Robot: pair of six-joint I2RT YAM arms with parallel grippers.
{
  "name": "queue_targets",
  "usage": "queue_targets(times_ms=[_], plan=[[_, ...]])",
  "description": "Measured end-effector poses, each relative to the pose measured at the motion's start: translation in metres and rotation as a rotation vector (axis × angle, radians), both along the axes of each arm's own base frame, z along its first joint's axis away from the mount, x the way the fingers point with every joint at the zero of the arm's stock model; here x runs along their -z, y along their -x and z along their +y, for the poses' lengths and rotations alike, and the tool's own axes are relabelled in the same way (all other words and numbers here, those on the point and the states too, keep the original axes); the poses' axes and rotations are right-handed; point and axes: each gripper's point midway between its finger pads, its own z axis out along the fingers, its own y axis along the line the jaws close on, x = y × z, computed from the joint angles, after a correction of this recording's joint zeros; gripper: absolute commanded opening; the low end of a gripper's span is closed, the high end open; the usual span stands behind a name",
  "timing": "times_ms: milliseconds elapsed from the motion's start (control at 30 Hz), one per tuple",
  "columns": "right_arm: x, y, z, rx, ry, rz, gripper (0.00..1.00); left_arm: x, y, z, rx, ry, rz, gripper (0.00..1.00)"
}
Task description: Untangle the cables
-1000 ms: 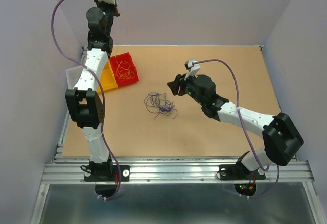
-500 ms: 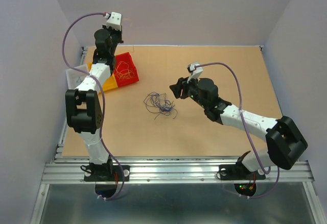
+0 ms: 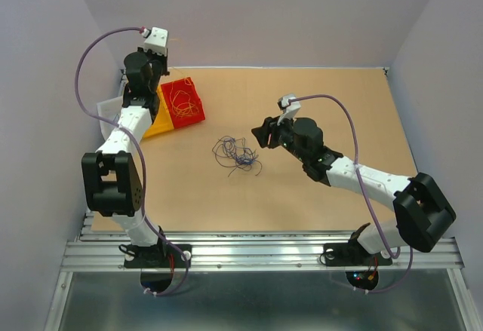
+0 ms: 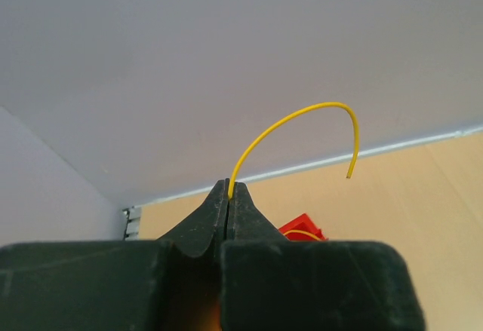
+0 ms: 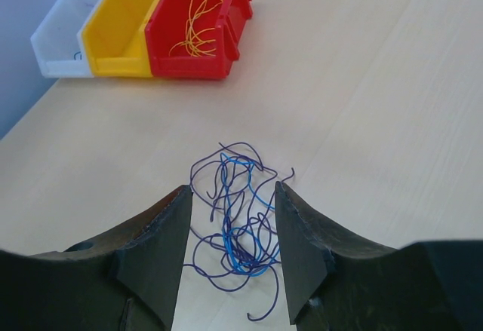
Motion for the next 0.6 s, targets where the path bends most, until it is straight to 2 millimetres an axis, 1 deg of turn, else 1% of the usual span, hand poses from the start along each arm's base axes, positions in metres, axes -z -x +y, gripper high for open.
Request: queue_targets(times_ms=[67,133,167,200,300,367,400,433,533,567,600], plan=[[0.000,0.000,0.000,0.000,-0.001,0.000,0.53,0.009,0.000,0.010,-0.006,-0.024,0.038,0.00],[0.000,0.000,0.000,-0.001,-0.001,0.000,0.53,0.026,0.000,0.018,-0.006,-0.049,0.099,0.00],[0.000,0.000,0.000,-0.001,-0.003,0.001,0.53,0.038,-0.003,0.020,0.001,-0.067,0.142,0.00],[-0.001,0.000,0.001,-0.002,-0.004,0.001,0.53,0.045,-0.005,0.019,0.008,-0.077,0.162,0.00],[-0.002,0.000,0.001,-0.004,-0.010,-0.001,0.53,0.072,-0.015,0.015,0.043,-0.111,0.241,0.00],[-0.002,0.000,0.002,-0.005,-0.013,-0.003,0.53,0.100,-0.018,0.011,0.075,-0.131,0.314,0.00],[-0.003,0.001,0.002,-0.007,-0.014,-0.003,0.53,0.107,-0.017,0.008,0.089,-0.136,0.333,0.00],[-0.003,0.001,0.002,-0.008,-0.015,-0.004,0.53,0.120,-0.017,0.007,0.103,-0.146,0.367,0.00],[-0.004,0.000,0.002,-0.008,-0.017,-0.007,0.53,0.146,-0.016,0.003,0.124,-0.175,0.437,0.00],[-0.004,0.000,0.002,-0.008,-0.018,-0.008,0.53,0.148,-0.017,0.003,0.122,-0.182,0.445,0.00],[-0.004,0.000,0.002,-0.008,-0.018,-0.007,0.53,0.154,-0.019,0.003,0.119,-0.195,0.462,0.00]])
